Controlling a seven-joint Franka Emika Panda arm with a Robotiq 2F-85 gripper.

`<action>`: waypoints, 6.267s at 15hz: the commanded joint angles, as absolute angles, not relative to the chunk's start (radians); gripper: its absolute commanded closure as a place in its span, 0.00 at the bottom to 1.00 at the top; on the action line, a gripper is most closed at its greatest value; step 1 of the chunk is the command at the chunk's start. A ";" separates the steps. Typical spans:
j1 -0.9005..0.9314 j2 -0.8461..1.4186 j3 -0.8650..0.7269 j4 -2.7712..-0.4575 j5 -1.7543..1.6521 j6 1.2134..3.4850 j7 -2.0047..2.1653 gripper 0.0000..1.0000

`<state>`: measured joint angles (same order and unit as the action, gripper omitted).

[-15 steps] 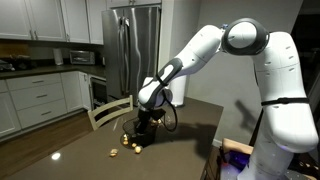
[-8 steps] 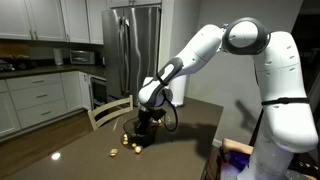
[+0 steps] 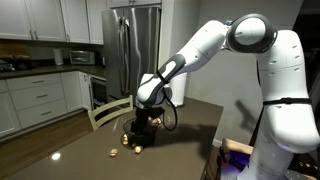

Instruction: Move a packet from the basket to the counter

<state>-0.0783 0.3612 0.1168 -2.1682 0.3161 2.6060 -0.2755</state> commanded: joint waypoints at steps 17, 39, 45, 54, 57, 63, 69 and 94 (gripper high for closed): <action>0.005 0.387 0.030 -2.152 0.125 2.675 -0.006 0.00; 0.042 0.461 -0.025 -2.185 0.074 2.972 0.027 0.97; 0.096 0.368 -0.078 -2.232 0.048 2.895 0.069 0.95; 0.137 0.083 -0.067 -2.263 -0.102 2.433 0.171 0.95; 0.119 0.032 -0.024 -2.238 -0.054 2.324 0.114 0.95; 0.126 0.022 0.035 -2.174 0.005 2.241 -0.002 0.95; 0.153 0.106 0.111 -2.066 0.013 2.131 -0.106 0.95; 0.220 0.290 0.199 -1.909 -0.076 2.055 -0.135 0.09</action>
<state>0.2215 0.2895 0.1970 -1.9117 -0.0757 2.0569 -0.1365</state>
